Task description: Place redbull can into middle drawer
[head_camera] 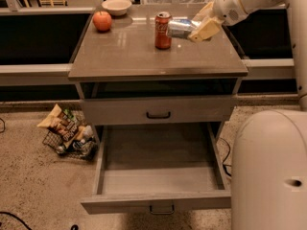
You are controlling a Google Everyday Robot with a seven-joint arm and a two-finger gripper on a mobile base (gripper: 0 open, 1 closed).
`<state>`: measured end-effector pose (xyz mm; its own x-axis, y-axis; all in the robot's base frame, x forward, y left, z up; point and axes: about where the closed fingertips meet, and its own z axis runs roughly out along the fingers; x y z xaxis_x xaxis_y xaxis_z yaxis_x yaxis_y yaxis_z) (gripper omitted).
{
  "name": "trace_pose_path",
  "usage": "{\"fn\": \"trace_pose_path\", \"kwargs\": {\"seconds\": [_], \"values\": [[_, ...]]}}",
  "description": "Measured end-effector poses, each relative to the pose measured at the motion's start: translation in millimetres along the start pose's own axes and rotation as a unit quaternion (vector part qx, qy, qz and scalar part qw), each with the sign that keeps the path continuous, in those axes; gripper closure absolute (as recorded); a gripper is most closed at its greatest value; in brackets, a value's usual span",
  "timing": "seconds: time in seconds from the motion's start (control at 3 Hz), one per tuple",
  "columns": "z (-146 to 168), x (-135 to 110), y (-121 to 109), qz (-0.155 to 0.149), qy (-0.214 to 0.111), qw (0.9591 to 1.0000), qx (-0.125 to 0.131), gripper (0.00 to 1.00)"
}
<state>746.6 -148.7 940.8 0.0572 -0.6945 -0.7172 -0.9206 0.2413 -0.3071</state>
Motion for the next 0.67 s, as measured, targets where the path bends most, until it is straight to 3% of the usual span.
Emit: {"fn": "trace_pose_path", "kwargs": {"seconds": [0.67], "values": [[7.6, -8.3, 7.2, -0.008, -0.002, 0.9999, -0.011, 1.0]]}}
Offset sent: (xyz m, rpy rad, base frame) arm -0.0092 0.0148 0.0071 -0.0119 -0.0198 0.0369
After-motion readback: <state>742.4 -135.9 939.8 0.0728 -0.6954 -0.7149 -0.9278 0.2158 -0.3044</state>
